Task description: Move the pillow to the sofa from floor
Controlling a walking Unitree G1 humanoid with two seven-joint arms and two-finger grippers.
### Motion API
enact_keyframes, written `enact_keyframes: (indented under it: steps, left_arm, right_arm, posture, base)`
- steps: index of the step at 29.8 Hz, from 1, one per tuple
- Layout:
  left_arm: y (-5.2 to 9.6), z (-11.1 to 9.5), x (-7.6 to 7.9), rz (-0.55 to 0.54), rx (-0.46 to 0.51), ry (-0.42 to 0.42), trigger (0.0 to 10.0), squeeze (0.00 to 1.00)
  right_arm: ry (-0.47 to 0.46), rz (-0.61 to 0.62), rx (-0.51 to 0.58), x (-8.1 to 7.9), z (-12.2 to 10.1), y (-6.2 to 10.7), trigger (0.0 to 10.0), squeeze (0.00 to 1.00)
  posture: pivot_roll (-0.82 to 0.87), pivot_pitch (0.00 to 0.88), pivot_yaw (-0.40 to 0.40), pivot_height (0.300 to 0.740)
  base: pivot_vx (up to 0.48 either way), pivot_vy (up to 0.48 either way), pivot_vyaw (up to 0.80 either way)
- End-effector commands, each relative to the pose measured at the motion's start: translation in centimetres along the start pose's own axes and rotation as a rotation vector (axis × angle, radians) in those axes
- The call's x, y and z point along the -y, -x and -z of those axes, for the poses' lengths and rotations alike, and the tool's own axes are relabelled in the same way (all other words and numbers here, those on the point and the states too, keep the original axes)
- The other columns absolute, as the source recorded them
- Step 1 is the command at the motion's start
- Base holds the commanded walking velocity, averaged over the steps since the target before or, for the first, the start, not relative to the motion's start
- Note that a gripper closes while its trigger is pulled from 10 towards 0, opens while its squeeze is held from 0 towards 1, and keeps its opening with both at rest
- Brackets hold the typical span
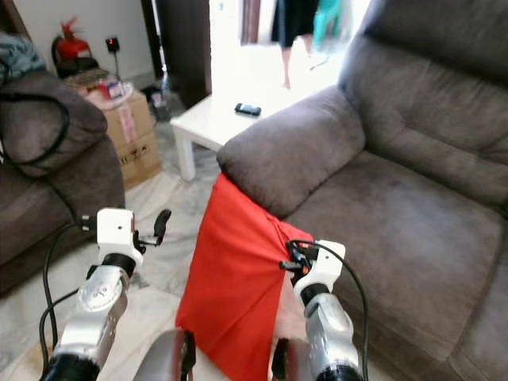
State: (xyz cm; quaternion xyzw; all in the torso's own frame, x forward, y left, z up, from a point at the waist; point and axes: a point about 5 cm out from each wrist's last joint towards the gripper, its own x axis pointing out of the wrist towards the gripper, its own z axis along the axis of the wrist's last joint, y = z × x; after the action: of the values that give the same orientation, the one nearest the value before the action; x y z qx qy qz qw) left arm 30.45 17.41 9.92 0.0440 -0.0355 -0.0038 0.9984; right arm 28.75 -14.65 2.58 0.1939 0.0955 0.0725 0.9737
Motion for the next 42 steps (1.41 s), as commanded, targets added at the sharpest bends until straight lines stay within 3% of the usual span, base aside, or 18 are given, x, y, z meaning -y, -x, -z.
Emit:
enact_keyframes:
  steps: [1,34,42]
  left_arm:
    - [0.19,0.23,0.04,-0.004,-0.009,-0.013,10.0,0.0]
    - [0.17,0.22,0.22,0.03,-0.01,-0.007,10.0,0.0]
    - [0.19,0.19,0.13,0.028,-0.01,-0.006,10.0,0.0]
  right_arm:
    - [0.03,-0.012,0.128,-0.05,-2.78,-0.68,10.0,0.0]
    - [0.038,-0.018,0.139,-0.09,-3.04,-0.76,10.0,0.0]
    - [0.035,-0.019,0.154,-0.22,-3.31,-0.86,10.0,0.0]
  posture:
    - [0.09,0.0,-0.072,0.626]
    - [0.09,0.0,-0.066,0.626]
    - [0.09,0.0,-0.066,0.682]
  base:
    - [-0.274,0.0,0.0]
    - [-0.024,0.0,0.0]
    - [0.0,0.0,0.0]
